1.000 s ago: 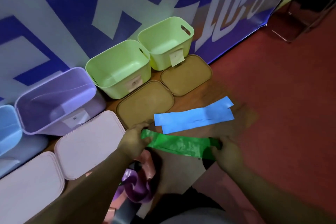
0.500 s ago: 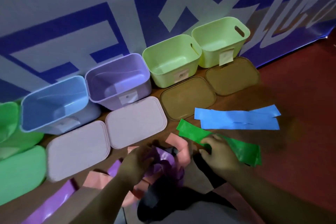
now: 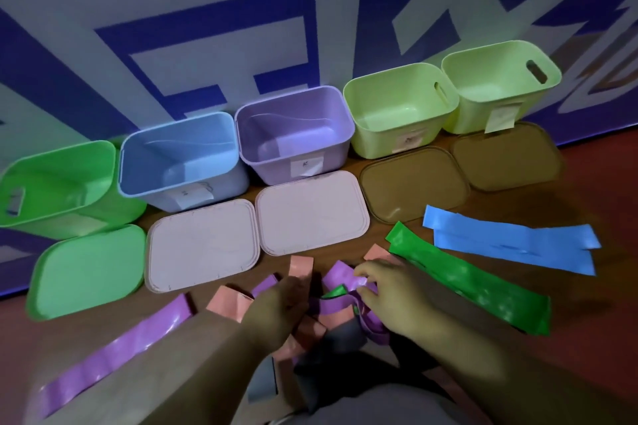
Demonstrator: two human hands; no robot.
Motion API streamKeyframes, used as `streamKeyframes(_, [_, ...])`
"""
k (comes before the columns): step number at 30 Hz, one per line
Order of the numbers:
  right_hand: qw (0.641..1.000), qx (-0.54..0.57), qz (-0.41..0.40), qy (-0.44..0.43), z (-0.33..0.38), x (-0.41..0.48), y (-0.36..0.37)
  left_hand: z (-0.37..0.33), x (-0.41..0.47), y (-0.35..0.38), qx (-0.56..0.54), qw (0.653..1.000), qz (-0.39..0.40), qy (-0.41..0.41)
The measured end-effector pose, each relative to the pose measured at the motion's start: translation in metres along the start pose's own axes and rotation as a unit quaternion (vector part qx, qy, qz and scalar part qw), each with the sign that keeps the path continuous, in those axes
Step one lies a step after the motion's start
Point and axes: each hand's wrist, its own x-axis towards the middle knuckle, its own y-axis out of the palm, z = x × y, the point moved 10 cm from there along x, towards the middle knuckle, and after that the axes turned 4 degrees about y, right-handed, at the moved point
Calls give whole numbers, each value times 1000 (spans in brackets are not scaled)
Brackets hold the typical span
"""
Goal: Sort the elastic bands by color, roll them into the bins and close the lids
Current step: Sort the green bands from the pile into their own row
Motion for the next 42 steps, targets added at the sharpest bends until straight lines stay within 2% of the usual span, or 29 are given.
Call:
streamKeyframes(8, [989,-39,140,-17,25,41,47,4,-7,2,-5,999,9,-30])
streamKeyframes(11, [979,-86,179,-36,29,43,66,14,-13,2,56,998,14,-29])
streamKeyframes(15, [971,-119,201,-42,30,47,76,20,-22,-4,197,979,15,-40])
streamKeyframes(20, [964,-139,215,-71,42,46,79,33,-29,-5,210,976,22,-56])
streamKeyframes(25, [968,-94,227,-49,53,45,63,31,-27,-20,108,992,-41,-42])
streamKeyframes(31, [984,-34,171,-40,80,42,10,6,-23,-43,-20,993,-114,16])
streamKeyframes(34, [988,33,150,-36,95,37,-15,-23,-23,-48,-109,988,-95,52])
streamKeyframes(38, [985,119,112,-48,115,34,-51,-63,-20,-39,-267,960,-14,87])
streamKeyframes(42, [967,247,59,-18,113,34,-87,-86,-14,-37,-299,949,4,102])
